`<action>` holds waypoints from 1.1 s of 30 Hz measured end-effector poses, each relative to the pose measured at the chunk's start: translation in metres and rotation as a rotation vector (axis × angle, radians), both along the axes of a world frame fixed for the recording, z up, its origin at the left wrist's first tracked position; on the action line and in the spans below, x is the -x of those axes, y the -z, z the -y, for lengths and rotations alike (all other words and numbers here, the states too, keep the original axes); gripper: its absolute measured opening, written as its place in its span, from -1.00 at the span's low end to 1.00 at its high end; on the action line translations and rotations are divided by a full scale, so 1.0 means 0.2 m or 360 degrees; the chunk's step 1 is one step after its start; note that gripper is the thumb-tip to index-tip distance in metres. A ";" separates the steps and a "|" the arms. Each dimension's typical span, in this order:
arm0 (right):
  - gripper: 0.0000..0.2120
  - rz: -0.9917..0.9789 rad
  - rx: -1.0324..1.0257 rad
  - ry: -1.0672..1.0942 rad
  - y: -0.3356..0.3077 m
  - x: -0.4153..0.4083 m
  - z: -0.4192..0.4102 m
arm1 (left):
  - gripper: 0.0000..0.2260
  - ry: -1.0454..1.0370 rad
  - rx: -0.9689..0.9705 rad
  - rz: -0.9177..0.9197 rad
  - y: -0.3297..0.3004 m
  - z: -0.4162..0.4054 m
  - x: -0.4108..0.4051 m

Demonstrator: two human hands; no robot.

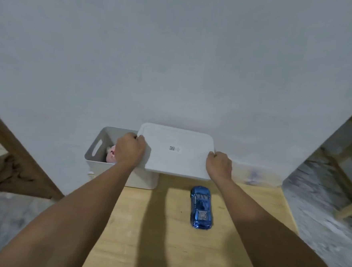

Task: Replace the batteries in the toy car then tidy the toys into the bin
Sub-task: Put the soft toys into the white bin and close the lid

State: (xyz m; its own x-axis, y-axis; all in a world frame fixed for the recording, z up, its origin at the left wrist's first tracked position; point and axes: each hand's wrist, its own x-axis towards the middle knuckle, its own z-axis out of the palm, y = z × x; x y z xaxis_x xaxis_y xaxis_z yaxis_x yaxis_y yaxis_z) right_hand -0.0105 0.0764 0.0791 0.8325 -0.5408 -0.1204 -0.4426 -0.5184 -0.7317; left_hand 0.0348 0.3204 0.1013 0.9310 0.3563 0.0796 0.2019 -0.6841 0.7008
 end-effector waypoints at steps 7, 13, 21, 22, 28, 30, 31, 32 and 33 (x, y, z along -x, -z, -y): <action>-0.81 -0.0027 -0.0053 -0.0203 -0.04 -0.19 -0.39 | -0.76 -0.0103 0.0102 -0.0012 0.00 -0.44 -0.16; -0.72 -0.0149 0.0026 -0.0241 0.02 -0.29 -0.58 | -0.73 -0.0089 0.0086 0.0010 0.07 -0.66 -0.21; -0.82 -0.0198 0.0131 -0.0176 0.08 -0.32 -0.70 | -0.67 -0.0113 0.0171 -0.0004 0.16 -0.75 -0.25; -0.82 -0.0197 0.0146 -0.0171 0.09 -0.32 -0.71 | -0.67 -0.0113 0.0182 -0.0010 0.18 -0.75 -0.26; -0.76 -0.0183 0.0156 -0.0173 0.09 -0.33 -0.72 | -0.69 -0.0107 0.0205 -0.0050 0.24 -0.77 -0.31; -0.83 -0.0179 0.0156 -0.0190 0.09 -0.33 -0.72 | -0.71 -0.0125 0.0189 -0.0061 0.25 -0.77 -0.33; -0.84 -0.0170 0.0164 -0.0203 0.09 -0.33 -0.73 | -0.74 -0.0139 0.0179 -0.0073 0.26 -0.77 -0.34; -0.81 -0.0156 0.0192 -0.0222 0.09 -0.33 -0.73 | -0.77 -0.0148 0.0155 -0.0088 0.26 -0.77 -0.34; -0.74 -0.0145 0.0245 -0.0249 0.09 -0.33 -0.74 | -0.80 -0.0143 0.0113 -0.0106 0.26 -0.76 -0.34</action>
State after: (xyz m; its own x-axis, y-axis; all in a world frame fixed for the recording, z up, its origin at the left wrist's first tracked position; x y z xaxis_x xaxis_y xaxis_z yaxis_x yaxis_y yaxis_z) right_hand 0.0559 0.2245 0.0609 0.8972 -0.4236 -0.1252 -0.4086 -0.6883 -0.5995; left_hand 0.1037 0.4719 0.0499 0.8975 0.4410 -0.0097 0.3078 -0.6104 0.7298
